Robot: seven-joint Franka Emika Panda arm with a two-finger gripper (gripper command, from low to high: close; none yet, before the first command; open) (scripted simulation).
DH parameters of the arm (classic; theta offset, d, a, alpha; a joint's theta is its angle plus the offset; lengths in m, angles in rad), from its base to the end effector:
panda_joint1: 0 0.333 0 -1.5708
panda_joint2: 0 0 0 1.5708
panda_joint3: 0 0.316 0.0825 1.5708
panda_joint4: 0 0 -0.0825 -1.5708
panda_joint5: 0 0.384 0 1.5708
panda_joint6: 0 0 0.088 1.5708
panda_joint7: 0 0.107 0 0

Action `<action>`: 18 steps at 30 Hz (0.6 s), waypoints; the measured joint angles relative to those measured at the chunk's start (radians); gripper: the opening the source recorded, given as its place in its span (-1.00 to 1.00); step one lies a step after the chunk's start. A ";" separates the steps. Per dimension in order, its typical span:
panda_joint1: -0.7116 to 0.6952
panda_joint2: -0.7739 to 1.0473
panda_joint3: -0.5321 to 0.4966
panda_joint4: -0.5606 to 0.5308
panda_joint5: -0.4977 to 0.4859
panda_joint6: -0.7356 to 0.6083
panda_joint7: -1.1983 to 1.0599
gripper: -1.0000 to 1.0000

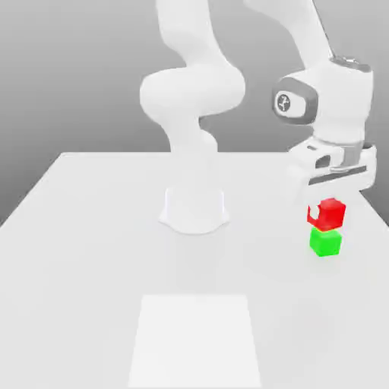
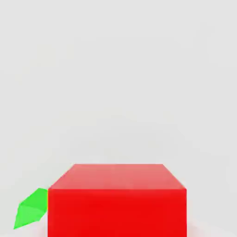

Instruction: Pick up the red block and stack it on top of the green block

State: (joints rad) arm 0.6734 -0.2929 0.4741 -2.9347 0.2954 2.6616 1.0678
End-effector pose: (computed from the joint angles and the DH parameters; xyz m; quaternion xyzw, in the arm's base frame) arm 0.1589 0.2906 0.2477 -0.9950 0.1001 0.0001 0.0037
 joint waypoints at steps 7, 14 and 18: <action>0.033 0.052 0.062 0.002 -0.023 0.055 0.020 -1.00; -0.020 0.139 0.097 0.004 -0.098 0.142 0.069 -1.00; -0.050 0.195 0.108 0.003 -0.163 0.192 0.114 -1.00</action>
State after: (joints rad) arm 0.6237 -0.0984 0.5824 -2.9312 0.1326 2.8536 1.1817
